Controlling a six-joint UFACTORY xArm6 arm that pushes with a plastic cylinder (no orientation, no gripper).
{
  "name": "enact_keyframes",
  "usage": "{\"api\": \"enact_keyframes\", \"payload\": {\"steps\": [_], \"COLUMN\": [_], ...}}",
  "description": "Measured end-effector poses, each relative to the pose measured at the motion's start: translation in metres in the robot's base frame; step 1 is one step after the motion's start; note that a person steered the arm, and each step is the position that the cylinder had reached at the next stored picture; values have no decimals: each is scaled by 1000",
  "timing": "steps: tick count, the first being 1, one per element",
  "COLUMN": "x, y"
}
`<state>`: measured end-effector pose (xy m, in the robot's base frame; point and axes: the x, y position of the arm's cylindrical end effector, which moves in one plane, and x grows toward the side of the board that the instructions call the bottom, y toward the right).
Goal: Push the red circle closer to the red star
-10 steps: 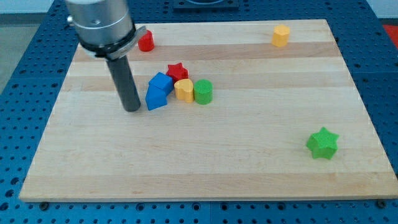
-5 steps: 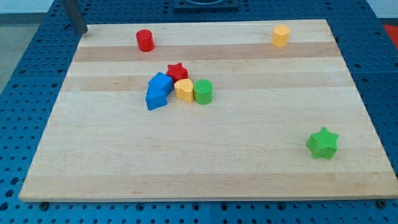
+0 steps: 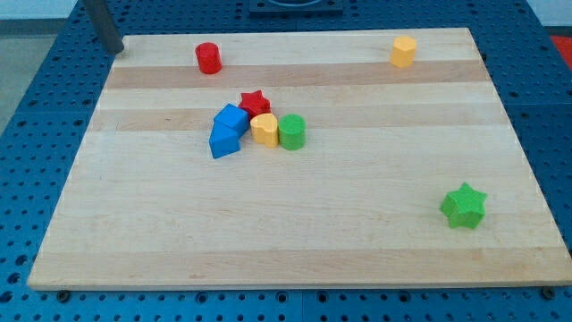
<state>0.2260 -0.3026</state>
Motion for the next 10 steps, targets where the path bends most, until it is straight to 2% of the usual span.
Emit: {"api": "enact_keyframes", "payload": {"steps": [2, 4, 6, 8, 9, 10], "x": [-33, 57, 77, 137, 123, 118], "y": [113, 159, 194, 210, 210, 261]}}
